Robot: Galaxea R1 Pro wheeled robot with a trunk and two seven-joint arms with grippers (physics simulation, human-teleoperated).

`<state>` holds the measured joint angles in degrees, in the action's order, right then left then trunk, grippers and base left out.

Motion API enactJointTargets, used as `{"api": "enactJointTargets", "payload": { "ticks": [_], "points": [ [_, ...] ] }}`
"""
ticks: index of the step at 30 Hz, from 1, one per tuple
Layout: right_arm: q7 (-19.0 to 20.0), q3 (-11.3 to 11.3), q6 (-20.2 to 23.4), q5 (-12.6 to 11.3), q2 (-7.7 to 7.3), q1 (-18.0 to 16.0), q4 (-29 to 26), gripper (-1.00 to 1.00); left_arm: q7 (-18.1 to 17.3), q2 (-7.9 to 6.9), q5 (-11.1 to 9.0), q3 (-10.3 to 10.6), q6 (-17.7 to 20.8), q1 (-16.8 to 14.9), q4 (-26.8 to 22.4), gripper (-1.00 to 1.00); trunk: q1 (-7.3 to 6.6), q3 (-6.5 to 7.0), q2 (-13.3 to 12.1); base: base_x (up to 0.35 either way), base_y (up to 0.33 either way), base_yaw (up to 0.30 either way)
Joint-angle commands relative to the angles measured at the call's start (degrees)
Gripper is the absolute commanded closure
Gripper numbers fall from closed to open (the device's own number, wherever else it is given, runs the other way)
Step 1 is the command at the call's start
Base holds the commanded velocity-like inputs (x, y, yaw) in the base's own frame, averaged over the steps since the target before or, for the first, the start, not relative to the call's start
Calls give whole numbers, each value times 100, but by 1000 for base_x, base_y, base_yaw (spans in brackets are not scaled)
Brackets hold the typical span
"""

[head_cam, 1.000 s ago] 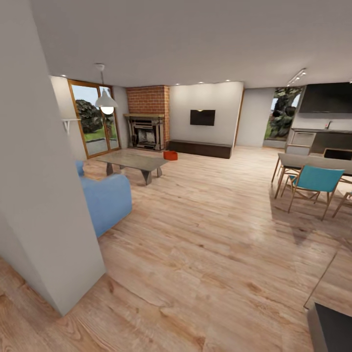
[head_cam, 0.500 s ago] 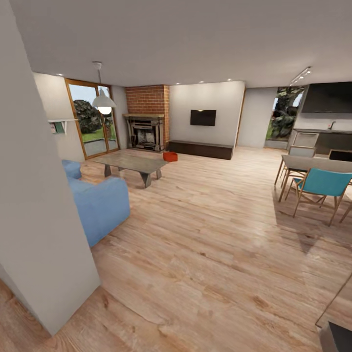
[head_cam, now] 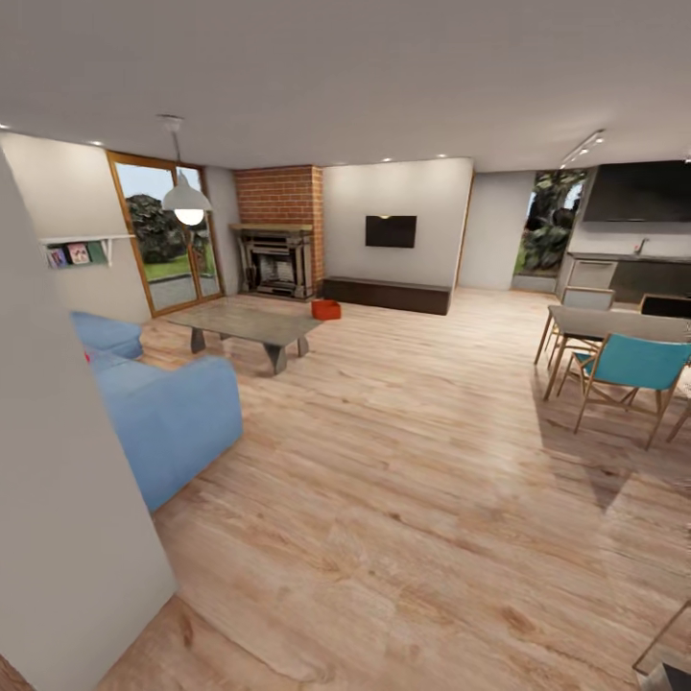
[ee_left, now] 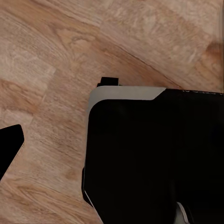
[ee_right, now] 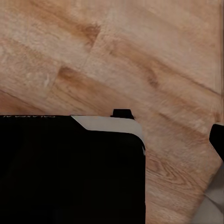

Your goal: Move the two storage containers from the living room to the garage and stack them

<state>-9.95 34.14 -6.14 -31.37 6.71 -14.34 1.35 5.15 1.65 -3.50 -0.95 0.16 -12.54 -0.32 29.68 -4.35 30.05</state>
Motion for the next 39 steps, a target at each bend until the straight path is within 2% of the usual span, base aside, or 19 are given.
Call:
{"api": "enactJointTargets", "payload": {
  "ticks": [1, 16, 39],
  "points": [
    [-4, 47, -26, -53, 5, -6, 14, -100, 13, 1, -36, -5, 2, -2, -3, -100, 5, -11, 9, 324, 0, -243],
    [0, 48, -28, -53, 5, -7, 14, -100, 13, 2, -36, -4, 2, -2, -3, -100, 5, -11, 9, 324, 0, -251],
    [2, 66, -24, -34, 2, -7, 28, -100, 13, -21, -54, -10, 2, -2, 2, -100, 5, -11, 9, 324, 0, -9]
  ]
}}
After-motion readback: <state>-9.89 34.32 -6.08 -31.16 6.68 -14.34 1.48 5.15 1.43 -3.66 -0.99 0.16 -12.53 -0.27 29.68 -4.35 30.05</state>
